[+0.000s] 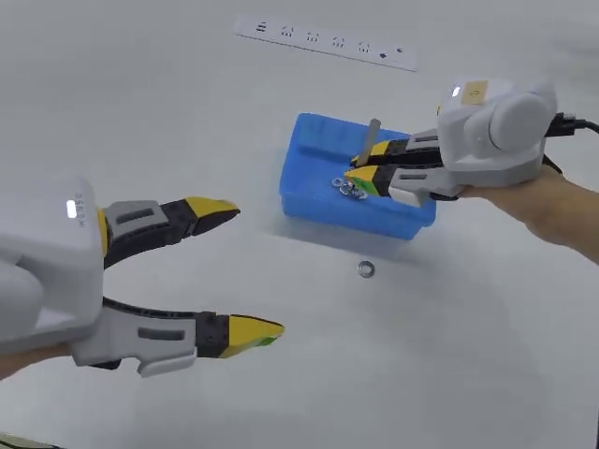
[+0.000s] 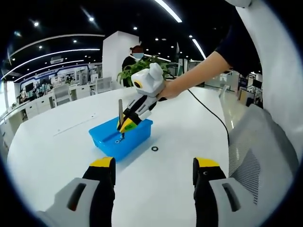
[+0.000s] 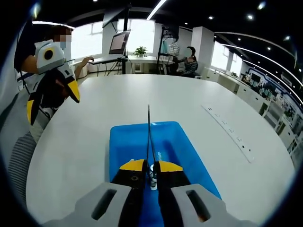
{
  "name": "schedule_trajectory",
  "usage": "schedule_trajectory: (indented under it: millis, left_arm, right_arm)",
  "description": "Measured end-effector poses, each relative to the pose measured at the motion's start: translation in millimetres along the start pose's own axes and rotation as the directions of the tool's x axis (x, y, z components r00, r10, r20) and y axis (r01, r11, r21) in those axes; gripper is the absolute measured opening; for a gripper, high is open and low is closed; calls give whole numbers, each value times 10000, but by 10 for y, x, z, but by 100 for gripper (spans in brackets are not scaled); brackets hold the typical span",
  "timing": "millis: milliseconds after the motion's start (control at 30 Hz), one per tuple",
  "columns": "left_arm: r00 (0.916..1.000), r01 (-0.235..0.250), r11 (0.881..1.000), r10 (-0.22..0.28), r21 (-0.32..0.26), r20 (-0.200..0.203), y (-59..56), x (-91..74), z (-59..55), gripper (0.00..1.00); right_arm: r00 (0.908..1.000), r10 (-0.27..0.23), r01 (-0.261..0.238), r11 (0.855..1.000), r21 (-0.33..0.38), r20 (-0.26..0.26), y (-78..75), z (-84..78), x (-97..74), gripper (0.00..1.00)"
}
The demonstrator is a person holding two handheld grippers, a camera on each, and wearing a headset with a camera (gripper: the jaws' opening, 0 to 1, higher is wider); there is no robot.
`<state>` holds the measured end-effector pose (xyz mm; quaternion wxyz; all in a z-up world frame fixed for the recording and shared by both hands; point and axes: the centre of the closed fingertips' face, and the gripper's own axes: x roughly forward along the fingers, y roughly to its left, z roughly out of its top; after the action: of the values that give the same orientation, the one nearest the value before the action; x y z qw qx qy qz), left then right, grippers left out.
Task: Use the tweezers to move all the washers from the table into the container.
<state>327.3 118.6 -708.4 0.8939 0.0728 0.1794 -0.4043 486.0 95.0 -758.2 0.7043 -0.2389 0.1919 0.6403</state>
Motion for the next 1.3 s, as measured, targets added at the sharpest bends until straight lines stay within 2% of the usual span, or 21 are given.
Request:
schedule_trajectory:
  millis: [200,367,567,867,1133,1200,1300]
  left_arm:
    - [9998,-184,9998,185,-100,36,16,-6,0,71]
    - [9999,-130,9999,130,-9,-93,-29,-6,-24,71]
    - [9997,-203,9993,207,-309,138,-54,-32,5,72]
    - [9999,-102,9999,101,-140,-95,-83,-38,-24,72]
    - [9999,-119,9998,119,-172,-7,-86,-31,0,72]
    - [9999,-155,9997,154,-175,-20,-72,-38,-1,72]
    - [9998,-184,9997,184,-138,-49,-49,-46,-1,72]
  right_arm:
    - [9999,124,-122,9999,104,-103,15,-47,-7,9]
    - [9998,106,-104,9999,105,-153,25,-69,-6,10]
    - [9999,48,-45,9998,205,-138,9,-72,-6,10]
    - [9999,93,-89,9996,281,-127,17,-63,-18,11]
    - [9995,17,-25,9996,280,308,-6,36,-32,8]
    - [9980,-145,112,9984,547,609,-43,93,-45,8]
    - [9969,-264,210,9970,739,734,-92,119,-66,8]
